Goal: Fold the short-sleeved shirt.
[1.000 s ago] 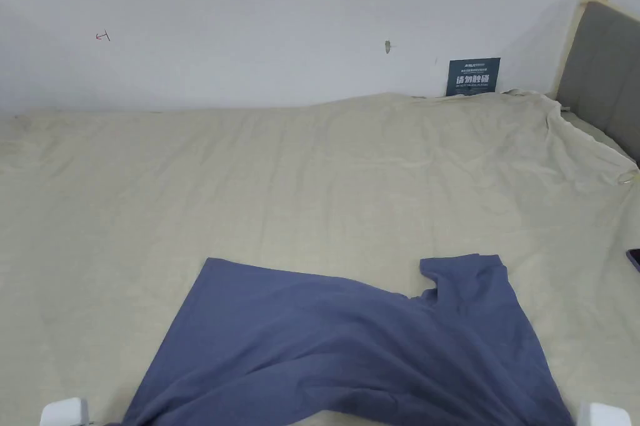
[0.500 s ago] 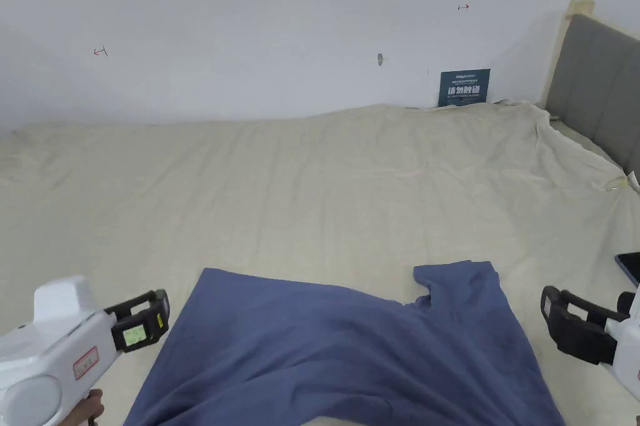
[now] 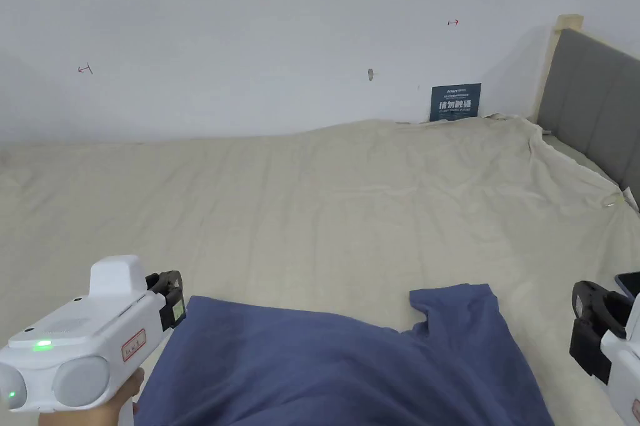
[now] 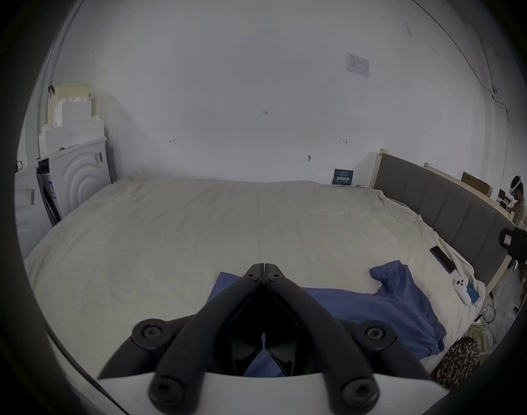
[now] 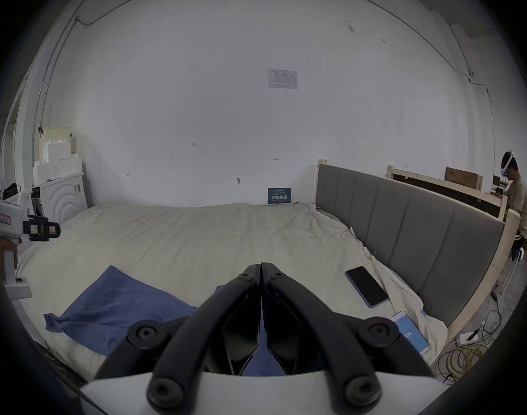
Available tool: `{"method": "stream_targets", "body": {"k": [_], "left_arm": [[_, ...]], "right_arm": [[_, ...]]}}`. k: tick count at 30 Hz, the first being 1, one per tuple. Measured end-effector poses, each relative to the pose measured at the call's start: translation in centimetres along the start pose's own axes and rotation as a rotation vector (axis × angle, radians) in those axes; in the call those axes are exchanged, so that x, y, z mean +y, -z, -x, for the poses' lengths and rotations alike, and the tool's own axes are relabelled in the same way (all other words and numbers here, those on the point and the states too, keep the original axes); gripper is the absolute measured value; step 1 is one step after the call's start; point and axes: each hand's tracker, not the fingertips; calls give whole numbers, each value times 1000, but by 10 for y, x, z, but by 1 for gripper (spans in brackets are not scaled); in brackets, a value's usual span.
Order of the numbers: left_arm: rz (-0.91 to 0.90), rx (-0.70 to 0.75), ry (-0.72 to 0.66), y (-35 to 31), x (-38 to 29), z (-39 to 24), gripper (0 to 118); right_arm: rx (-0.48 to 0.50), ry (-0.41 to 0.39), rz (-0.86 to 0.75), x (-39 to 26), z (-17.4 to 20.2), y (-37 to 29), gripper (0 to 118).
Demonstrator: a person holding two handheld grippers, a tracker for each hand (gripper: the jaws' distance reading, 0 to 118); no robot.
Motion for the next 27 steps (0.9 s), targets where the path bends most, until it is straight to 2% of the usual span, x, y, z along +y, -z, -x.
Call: {"method": "stream_targets", "body": {"k": [5, 14, 15, 16, 17, 18, 19, 20, 21, 24, 27], "left_arm": [[105, -12, -19, 75, 9, 20, 0], [428, 24, -21, 219, -6, 51, 0], [452, 35, -24, 231, -10, 55, 6], [467, 62, -29, 240, -14, 57, 17], [487, 63, -33, 249, -16, 60, 34], [492, 71, -49, 258, -18, 63, 61], [502, 81, -64, 265, -23, 66, 77], [521, 79, -74, 269, -26, 68, 87], [549, 85, -92, 277, -28, 72, 90], [565, 117, -87, 291, -38, 78, 90], [626, 125, -55, 302, -49, 78, 74]], "right_arm": [[-17, 9, 34, -7, -3, 14, 0], [-77, 11, 99, -24, -12, 69, 0], [-86, 10, 107, -25, -12, 74, 0], [-91, 10, 109, -26, -13, 76, 0], [-94, 9, 111, -27, -13, 79, 0], [-98, 7, 114, -25, -11, 83, 0], [-102, 1, 119, -25, -11, 87, 0], [-105, -4, 125, -25, -12, 89, 0], [-108, -8, 129, -25, -12, 93, 0], [-119, -10, 136, -27, -13, 101, 0], [-129, -5, 146, -29, -13, 108, 0]]}}
